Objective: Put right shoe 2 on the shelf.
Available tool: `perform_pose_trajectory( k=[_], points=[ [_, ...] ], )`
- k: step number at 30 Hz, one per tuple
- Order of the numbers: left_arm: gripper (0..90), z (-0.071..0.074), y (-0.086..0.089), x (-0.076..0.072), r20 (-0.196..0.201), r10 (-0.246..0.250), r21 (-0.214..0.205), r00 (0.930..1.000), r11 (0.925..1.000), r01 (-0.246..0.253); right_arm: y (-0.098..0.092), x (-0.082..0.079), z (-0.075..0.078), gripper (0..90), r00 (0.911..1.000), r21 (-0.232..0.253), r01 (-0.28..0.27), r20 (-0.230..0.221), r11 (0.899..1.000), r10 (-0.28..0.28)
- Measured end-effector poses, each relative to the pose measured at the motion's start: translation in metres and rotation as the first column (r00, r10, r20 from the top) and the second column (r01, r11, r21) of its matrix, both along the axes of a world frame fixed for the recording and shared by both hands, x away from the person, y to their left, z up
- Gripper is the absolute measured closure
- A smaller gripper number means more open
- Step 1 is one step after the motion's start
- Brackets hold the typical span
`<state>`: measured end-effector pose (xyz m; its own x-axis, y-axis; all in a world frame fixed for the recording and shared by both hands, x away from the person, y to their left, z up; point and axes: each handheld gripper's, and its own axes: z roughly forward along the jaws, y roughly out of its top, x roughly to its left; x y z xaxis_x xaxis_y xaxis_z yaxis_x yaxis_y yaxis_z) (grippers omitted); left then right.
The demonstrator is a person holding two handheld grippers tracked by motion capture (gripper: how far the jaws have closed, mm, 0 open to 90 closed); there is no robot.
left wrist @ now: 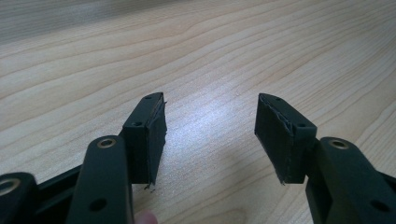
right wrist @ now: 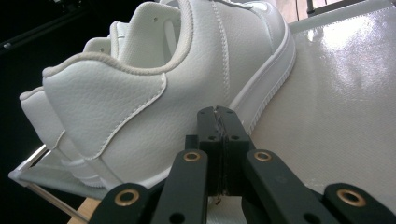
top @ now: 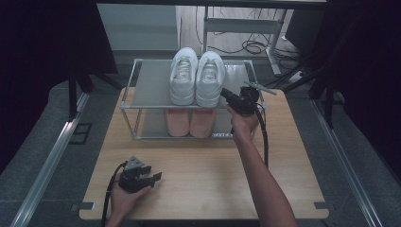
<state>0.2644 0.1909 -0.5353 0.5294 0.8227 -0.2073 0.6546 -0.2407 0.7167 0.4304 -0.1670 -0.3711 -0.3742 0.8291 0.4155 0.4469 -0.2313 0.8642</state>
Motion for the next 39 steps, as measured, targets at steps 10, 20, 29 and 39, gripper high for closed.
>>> perform_pose_trajectory(
  k=[10, 20, 29, 39],
  points=[
    [44.0, -0.001, -0.002, 0.0, -0.004, 0.0, -0.006, 1.0, 1.0, 0.0, 0.001, 0.002, 0.0, 89.8, 0.9999, 0.015, 0.01, -0.007, 1.0, -0.01],
    [44.1, 0.0, -0.002, 0.005, -0.006, -0.007, -0.021, 1.0, 0.9998, 0.006, -0.001, 0.002, -0.001, 86.5, 0.9998, 0.025, 0.015, -0.015, 1.0, -0.015],
    [44.1, 0.003, -0.003, 0.005, -0.002, 0.004, -0.024, 1.0, 0.9997, -0.004, -0.005, -0.002, -0.005, 81.6, 0.9999, 0.042, -0.01, -0.003, 0.999, 0.01],
    [44.1, 0.001, 0.002, 0.001, 0.003, 0.005, -0.021, 1.0, 0.9998, -0.005, -0.015, -0.016, -0.004, 71.4, 0.9987, 0.049, -0.031, 0.041, 0.998, 0.029]
  ],
)
